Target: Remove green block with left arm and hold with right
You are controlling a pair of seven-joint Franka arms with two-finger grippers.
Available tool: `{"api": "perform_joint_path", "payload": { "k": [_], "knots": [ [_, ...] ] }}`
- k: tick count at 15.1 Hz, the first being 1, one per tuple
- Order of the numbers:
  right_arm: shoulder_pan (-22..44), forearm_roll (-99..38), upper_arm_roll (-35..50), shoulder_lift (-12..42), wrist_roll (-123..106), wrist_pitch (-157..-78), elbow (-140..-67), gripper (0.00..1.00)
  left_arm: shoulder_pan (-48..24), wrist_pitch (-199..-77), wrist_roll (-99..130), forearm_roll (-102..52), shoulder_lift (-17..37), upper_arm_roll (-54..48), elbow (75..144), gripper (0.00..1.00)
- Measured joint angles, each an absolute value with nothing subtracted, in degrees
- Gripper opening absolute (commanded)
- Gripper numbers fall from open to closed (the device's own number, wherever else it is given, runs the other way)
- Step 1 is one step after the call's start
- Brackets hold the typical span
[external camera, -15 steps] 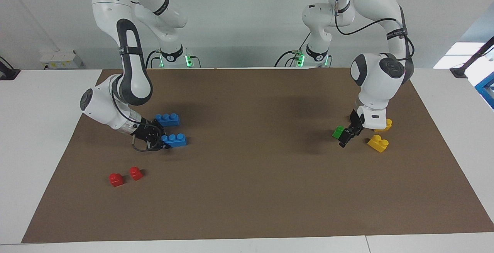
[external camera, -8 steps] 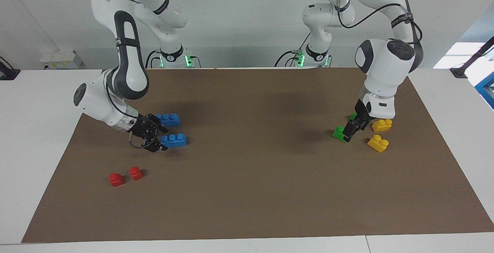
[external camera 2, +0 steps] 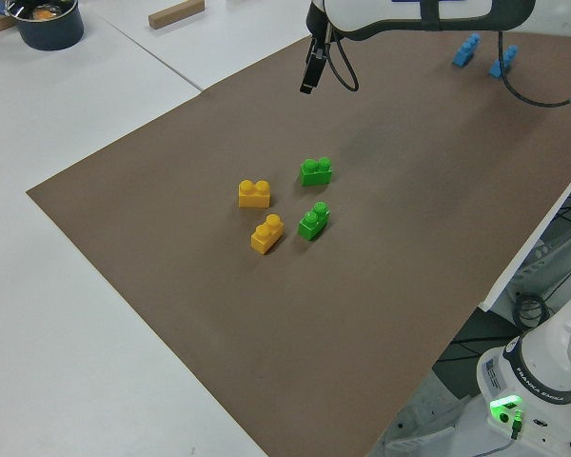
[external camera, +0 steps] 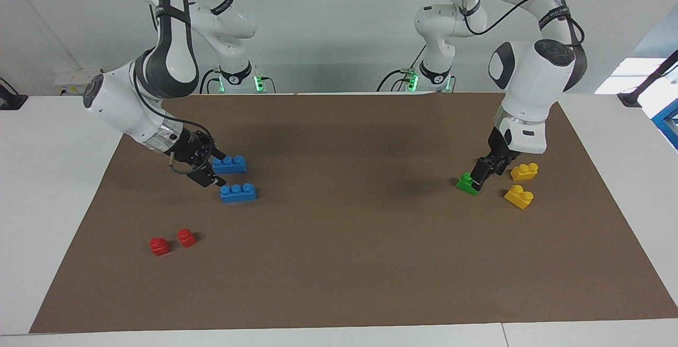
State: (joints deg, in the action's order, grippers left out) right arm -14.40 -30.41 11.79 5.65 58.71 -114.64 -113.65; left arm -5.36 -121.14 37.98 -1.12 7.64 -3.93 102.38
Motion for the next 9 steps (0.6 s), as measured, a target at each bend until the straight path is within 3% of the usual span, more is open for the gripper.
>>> {"api": "perform_joint_path", "payload": {
  "k": [9],
  "knots": [
    [-12.3,-15.5,12.5,-0.8,39.2,-103.1,-105.0,1.0,-5.3,-109.6,31.5,-1.1,3.5,-4.0,97.4,1.0]
  ]
}}
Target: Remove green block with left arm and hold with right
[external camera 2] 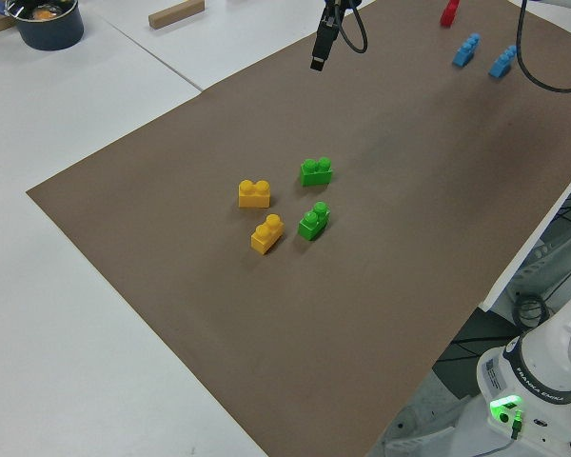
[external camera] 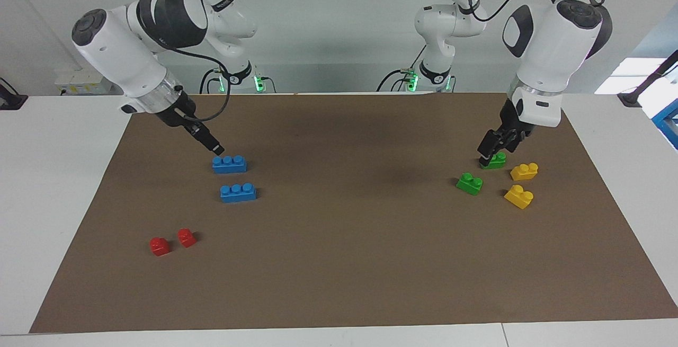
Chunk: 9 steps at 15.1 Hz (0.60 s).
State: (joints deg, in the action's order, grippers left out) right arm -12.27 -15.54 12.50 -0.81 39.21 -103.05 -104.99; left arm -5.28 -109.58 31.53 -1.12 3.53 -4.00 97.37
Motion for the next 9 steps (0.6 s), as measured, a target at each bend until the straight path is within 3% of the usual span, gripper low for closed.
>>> {"api": "perform_joint_path", "payload": {
  "k": [9],
  "knots": [
    [-12.3,-7.7,12.5,-4.2,16.7,-96.1,-101.0,1.0,-5.0,-94.9,16.0,-1.1,2.2,-3.2,89.5,1.0]
  ]
}}
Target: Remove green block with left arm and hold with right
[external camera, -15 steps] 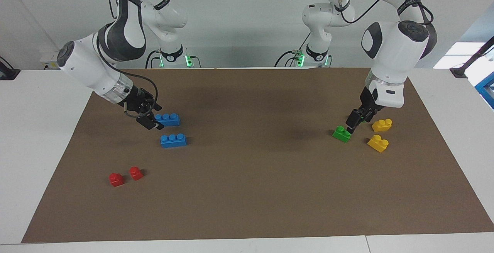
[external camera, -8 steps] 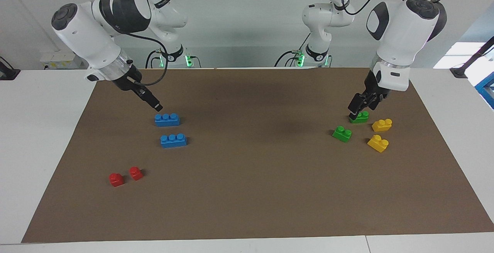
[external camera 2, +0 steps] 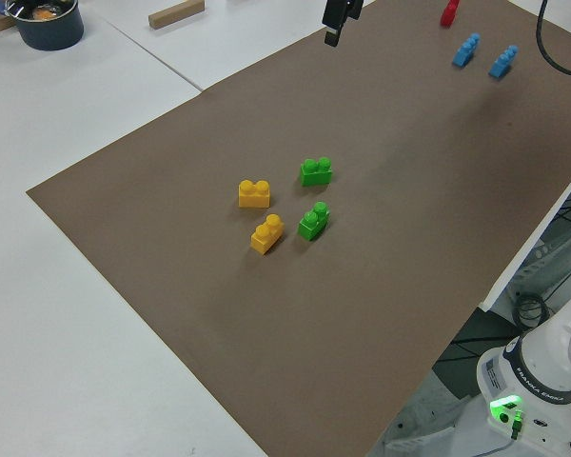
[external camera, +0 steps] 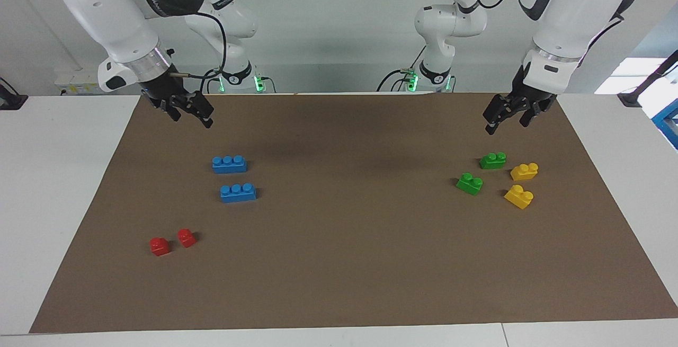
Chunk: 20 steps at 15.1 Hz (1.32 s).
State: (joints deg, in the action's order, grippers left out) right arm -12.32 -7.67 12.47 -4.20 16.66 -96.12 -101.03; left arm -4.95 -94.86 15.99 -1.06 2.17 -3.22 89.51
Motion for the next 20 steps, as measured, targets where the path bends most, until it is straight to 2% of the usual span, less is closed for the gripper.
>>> {"api": "perform_joint_path", "payload": {
  "k": [7,13,20],
  "knots": [
    [-12.5,-2.4,12.2,-5.7,6.8,-94.2,-101.0,1.0,1.9,-86.3,10.5,-1.1,0.7,-8.5,85.9,1.0],
    [-12.5,-1.4,12.1,-6.3,6.8,-93.5,-101.0,1.0,3.4,-80.5,7.9,-1.1,-2.2,-10.0,85.1,1.0],
    [-12.5,-0.6,12.1,-6.4,6.8,-93.4,-101.0,1.0,3.4,-80.1,7.1,-1.1,-3.0,-11.9,85.4,1.0]
  ]
}}
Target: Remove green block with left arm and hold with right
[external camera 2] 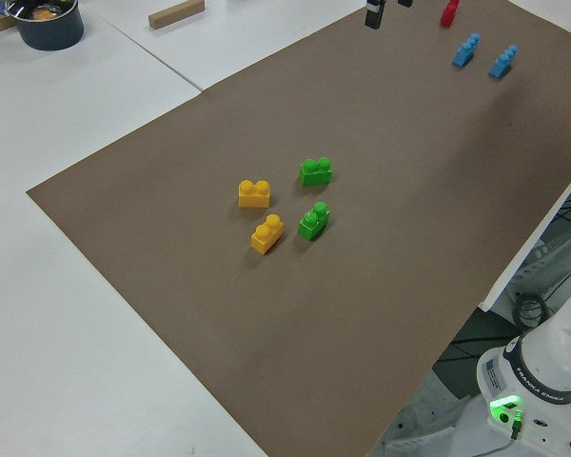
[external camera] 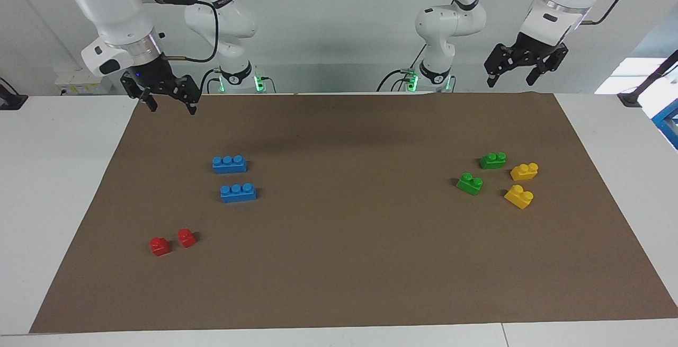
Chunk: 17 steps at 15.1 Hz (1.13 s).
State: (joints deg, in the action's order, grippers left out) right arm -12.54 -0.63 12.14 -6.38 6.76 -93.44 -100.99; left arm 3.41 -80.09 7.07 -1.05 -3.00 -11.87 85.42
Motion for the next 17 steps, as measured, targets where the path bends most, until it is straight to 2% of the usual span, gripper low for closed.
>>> {"api": "perform_joint_path", "payload": {
  "k": [17],
  "knots": [
    [-12.5,1.2,12.2,-6.4,3.2,-93.4,-101.0,1.0,3.4,-80.4,7.0,-1.1,-3.0,-12.0,85.4,1.0]
  ]
}}
